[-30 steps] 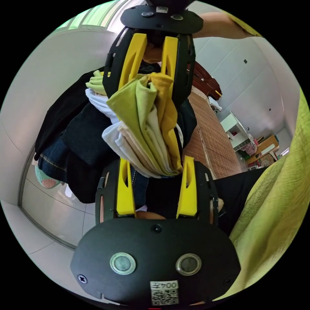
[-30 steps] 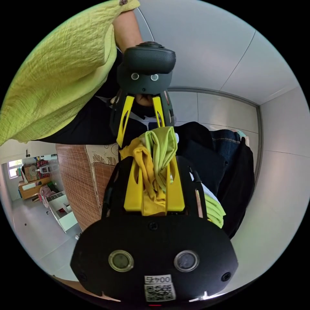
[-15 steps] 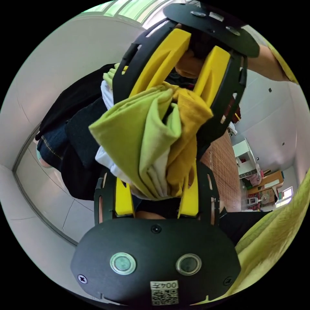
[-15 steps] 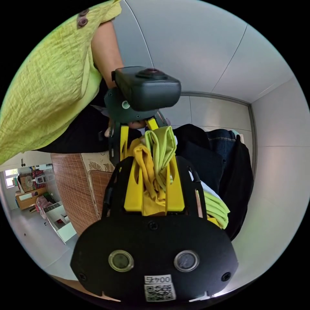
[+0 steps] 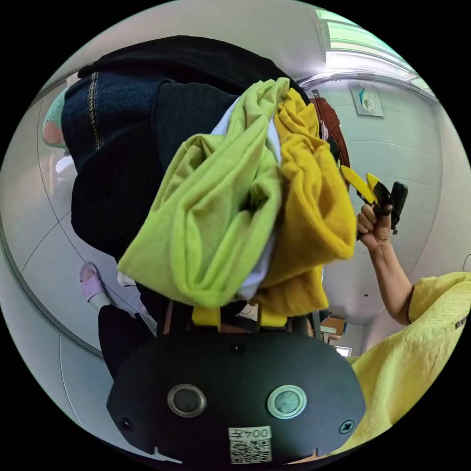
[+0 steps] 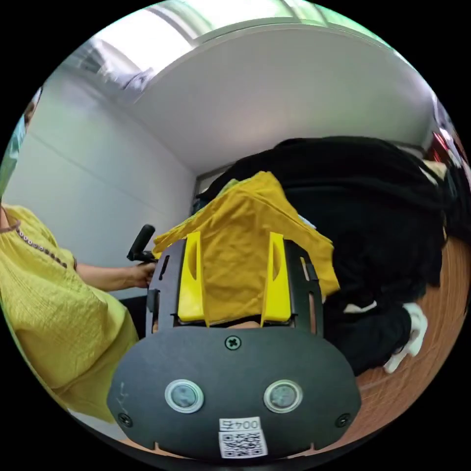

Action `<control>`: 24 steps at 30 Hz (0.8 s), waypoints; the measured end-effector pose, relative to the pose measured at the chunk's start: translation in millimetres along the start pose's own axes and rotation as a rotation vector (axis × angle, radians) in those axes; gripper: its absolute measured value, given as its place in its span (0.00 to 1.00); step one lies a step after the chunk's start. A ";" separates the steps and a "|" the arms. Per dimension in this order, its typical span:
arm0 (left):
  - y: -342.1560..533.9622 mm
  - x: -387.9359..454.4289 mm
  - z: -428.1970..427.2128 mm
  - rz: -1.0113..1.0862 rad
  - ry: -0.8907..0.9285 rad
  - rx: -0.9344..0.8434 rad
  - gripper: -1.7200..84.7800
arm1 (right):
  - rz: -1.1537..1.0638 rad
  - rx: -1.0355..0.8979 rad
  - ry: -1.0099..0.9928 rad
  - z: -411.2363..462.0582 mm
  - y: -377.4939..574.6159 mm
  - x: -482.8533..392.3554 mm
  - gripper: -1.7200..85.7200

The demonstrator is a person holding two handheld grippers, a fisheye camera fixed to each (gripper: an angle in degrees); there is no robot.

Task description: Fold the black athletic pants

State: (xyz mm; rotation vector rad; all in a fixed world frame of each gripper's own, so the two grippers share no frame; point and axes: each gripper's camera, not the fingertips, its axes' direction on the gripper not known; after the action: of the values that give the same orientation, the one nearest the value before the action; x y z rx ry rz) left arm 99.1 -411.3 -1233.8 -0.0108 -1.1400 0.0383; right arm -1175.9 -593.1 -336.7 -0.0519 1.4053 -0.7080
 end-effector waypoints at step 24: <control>-40.7 18.1 13.3 -0.157 -0.099 -0.137 0.20 | 0.288 0.284 0.058 35.8 146.0 45.7 0.26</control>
State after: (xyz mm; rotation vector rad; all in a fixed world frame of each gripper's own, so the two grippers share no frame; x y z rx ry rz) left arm 95.6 -451.5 -1210.6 -0.0421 -1.2374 -0.1806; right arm -1082.2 -512.0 -433.2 0.3892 1.3211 -0.6641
